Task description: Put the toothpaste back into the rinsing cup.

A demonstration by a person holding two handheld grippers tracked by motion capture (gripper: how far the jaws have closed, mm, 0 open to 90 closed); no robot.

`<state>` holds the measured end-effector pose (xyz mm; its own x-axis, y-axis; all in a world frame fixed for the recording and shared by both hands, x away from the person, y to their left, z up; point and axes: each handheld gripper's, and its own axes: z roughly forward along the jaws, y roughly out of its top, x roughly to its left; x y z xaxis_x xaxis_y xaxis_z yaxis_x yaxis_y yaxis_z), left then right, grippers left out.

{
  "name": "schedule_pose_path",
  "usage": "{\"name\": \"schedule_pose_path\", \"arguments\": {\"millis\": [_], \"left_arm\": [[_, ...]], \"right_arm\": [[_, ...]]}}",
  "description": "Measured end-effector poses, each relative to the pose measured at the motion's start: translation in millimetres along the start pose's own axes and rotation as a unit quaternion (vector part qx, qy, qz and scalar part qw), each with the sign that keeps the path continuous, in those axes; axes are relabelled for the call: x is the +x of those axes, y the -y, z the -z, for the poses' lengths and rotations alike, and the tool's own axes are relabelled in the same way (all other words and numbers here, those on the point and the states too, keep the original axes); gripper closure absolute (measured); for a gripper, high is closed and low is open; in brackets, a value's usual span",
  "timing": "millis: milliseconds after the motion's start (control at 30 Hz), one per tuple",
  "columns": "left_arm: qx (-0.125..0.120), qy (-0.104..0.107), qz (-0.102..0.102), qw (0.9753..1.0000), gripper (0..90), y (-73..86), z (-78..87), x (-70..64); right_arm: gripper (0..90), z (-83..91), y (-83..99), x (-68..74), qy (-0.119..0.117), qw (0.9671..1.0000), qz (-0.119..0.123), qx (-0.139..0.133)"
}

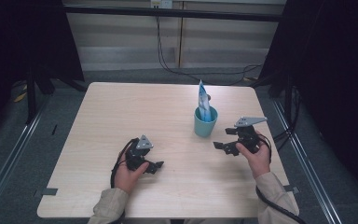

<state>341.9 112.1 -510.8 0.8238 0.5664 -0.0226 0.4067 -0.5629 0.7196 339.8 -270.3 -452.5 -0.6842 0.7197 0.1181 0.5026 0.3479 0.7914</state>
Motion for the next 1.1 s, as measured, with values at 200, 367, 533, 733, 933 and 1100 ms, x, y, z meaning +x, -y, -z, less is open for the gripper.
{"name": "schedule_pose_path", "arguments": {"millis": [200,367,533,733,933,1100], "left_arm": [[0.0,0.0,0.0,1.0,11.5,0.0,0.0,-0.1],[0.0,0.0,0.0,1.0,11.4,0.0,0.0,-0.1],[0.0,0.0,0.0,1.0,11.5,0.0,0.0,-0.1],[0.0,0.0,0.001,1.0,11.5,0.0,-0.1,-0.2],[0.0,0.001,0.0,1.0,11.5,0.0,0.0,-0.2],[0.0,0.001,-0.001,1.0,11.5,0.0,-0.1,-0.1]], "right_arm": [[13.9,-6.1,8.4,7.4,-0.005,0.9998,0.01,0.017],[13.9,-10.7,14.2,12.1,-0.003,0.9994,0.019,0.028],[13.9,-14.5,19.2,17.3,-0.005,0.999,0.025,0.038],[13.9,-23.3,27.7,23.3,-0.009,0.9983,0.029,0.049],[13.9,-31.8,35.5,26.8,-0.012,0.998,0.027,0.056],[13.9,-37.2,39.8,29.7,-0.011,0.997,0.033,0.069]]}}
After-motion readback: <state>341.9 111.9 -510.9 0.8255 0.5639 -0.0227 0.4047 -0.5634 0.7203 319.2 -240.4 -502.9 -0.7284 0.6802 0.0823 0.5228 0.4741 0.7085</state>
